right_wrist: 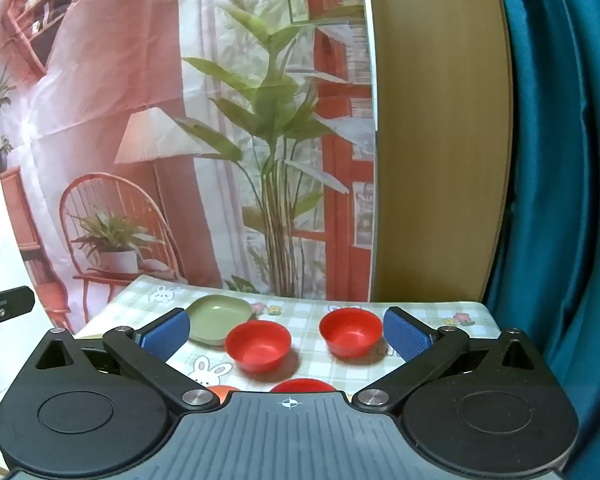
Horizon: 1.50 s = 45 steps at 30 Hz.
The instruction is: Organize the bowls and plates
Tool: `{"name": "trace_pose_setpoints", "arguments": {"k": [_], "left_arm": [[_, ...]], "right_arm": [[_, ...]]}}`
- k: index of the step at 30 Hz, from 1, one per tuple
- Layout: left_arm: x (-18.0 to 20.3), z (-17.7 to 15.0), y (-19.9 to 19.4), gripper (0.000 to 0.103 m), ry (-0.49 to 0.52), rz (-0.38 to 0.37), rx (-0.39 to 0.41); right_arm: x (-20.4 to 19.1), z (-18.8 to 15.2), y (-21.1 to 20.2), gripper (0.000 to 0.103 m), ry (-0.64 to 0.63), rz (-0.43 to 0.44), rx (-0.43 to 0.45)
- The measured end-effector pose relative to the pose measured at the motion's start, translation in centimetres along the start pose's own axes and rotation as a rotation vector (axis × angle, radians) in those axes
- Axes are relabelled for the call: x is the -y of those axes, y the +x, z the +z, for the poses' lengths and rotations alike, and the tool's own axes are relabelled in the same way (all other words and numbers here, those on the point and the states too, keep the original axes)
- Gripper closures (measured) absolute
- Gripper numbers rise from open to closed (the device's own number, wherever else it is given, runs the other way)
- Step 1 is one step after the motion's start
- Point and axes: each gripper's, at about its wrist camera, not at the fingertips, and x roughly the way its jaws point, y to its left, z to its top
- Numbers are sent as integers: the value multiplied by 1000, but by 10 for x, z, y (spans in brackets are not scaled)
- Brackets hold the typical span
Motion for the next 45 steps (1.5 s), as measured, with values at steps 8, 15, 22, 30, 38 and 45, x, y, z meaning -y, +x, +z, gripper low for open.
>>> {"name": "trace_pose_setpoints", "arguments": {"k": [8, 15, 22, 30, 38, 45], "left_arm": [[3, 1, 1, 0, 12, 22, 13], [3, 1, 0, 0, 0, 22, 11], [2, 2, -1, 0, -3, 20, 11], [2, 2, -2, 0, -1, 16, 16], [1, 1, -2, 0, -4, 10, 24], [-1, 0, -2, 0, -7, 11, 26]], "right_arm": [[1, 0, -1, 0, 3, -1, -1], [1, 0, -3, 0, -5, -3, 5], [2, 1, -1, 0, -5, -2, 3], [1, 1, -1, 0, -6, -2, 1], [2, 2, -1, 0, -7, -3, 1], [1, 2, -2, 0, -7, -3, 1]]}}
